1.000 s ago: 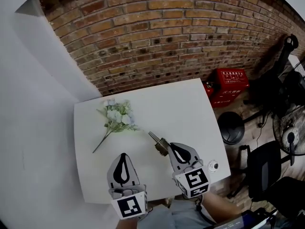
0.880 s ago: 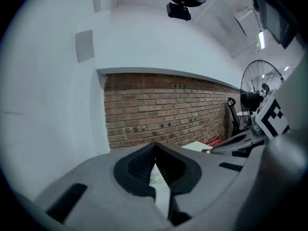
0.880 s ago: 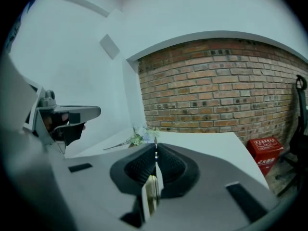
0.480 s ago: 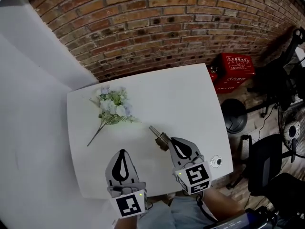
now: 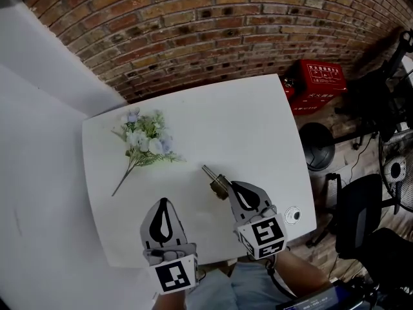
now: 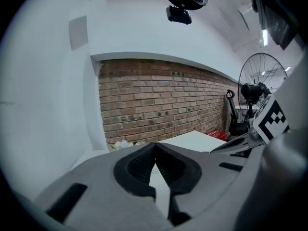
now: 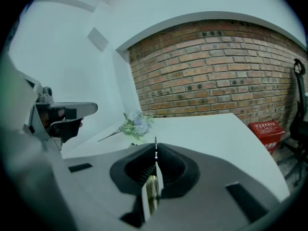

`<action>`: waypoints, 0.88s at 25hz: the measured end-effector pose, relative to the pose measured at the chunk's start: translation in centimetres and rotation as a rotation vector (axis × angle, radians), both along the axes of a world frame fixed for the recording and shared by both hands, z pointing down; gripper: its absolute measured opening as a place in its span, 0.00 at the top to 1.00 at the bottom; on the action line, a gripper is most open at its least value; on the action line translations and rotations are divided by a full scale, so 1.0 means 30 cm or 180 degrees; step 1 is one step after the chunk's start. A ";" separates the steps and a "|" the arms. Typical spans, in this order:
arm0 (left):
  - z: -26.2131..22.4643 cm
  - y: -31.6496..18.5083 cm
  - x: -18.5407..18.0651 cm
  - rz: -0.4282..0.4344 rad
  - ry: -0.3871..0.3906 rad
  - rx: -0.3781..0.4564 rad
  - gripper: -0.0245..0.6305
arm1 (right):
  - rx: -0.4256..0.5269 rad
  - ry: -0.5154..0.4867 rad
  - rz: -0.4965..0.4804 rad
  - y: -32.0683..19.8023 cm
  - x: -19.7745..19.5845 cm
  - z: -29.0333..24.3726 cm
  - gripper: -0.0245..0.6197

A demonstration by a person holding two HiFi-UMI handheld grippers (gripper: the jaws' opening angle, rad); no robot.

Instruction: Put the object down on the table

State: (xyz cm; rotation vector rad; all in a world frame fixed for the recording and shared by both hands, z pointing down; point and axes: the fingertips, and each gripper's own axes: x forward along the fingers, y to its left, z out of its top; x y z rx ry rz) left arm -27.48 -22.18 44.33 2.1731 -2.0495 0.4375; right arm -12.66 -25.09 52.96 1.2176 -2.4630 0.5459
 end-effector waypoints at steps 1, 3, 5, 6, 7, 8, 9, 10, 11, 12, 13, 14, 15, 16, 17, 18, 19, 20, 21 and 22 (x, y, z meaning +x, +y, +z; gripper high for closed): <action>0.004 -0.003 -0.001 0.0002 -0.0001 -0.0004 0.95 | -0.0004 0.0005 0.0004 -0.002 0.001 0.005 0.94; 0.012 -0.010 -0.004 0.0006 0.0001 0.0003 0.95 | -0.0010 0.0013 0.0015 -0.008 0.002 0.018 0.94; 0.019 -0.016 -0.006 0.0008 -0.0006 0.0007 0.95 | -0.0025 0.0011 0.0024 -0.013 0.005 0.029 0.94; 0.021 -0.019 -0.006 0.0011 -0.0019 0.0010 0.95 | -0.0034 0.0009 0.0026 -0.014 0.007 0.034 0.94; 0.023 -0.020 -0.006 0.0010 -0.0027 0.0006 0.95 | -0.0044 0.0008 0.0026 -0.016 0.009 0.038 0.94; 0.024 -0.022 -0.004 0.0004 -0.0020 -0.0007 0.95 | -0.0053 0.0007 0.0025 -0.017 0.010 0.041 0.94; 0.026 -0.024 -0.002 -0.0002 -0.0008 -0.0019 0.95 | -0.0061 0.0007 0.0023 -0.018 0.011 0.044 0.94; 0.026 -0.027 -0.001 -0.0007 -0.0001 -0.0024 0.95 | -0.0068 0.0006 0.0021 -0.020 0.011 0.048 0.94; 0.027 -0.030 -0.001 -0.0011 0.0002 -0.0025 0.95 | -0.0076 0.0002 0.0021 -0.022 0.012 0.051 0.94; 0.028 -0.032 -0.001 -0.0015 0.0003 -0.0026 0.95 | -0.0087 -0.0006 0.0024 -0.025 0.012 0.055 0.94; 0.029 -0.034 -0.002 -0.0017 0.0003 -0.0029 0.95 | -0.0102 -0.0018 0.0028 -0.026 0.013 0.059 0.94; 0.030 -0.036 -0.002 -0.0019 0.0002 -0.0033 0.95 | -0.0116 -0.0030 0.0032 -0.028 0.014 0.062 0.94; 0.031 -0.037 -0.002 -0.0020 0.0000 -0.0035 0.95 | -0.0124 -0.0040 0.0033 -0.030 0.016 0.066 0.94; 0.032 -0.039 -0.003 -0.0020 -0.0003 -0.0034 0.95 | -0.0127 -0.0046 0.0031 -0.031 0.016 0.068 0.94; 0.032 -0.040 -0.003 -0.0020 -0.0007 -0.0030 0.95 | -0.0129 -0.0050 0.0027 -0.032 0.017 0.071 0.94; 0.031 -0.041 -0.003 -0.0021 -0.0011 -0.0023 0.95 | -0.0132 -0.0052 0.0023 -0.033 0.017 0.074 0.94; 0.031 -0.043 -0.003 -0.0019 -0.0021 -0.0013 0.95 | -0.0135 -0.0050 0.0020 -0.033 0.018 0.076 0.94; 0.030 -0.044 -0.002 -0.0013 -0.0036 -0.0003 0.95 | -0.0135 -0.0045 0.0017 -0.033 0.020 0.078 0.94; 0.030 -0.044 0.000 -0.0008 -0.0048 -0.0001 0.95 | -0.0134 -0.0037 0.0013 -0.034 0.022 0.080 0.94; 0.031 -0.045 0.004 -0.0009 -0.0043 -0.0012 0.95 | -0.0131 -0.0024 0.0009 -0.035 0.025 0.081 0.94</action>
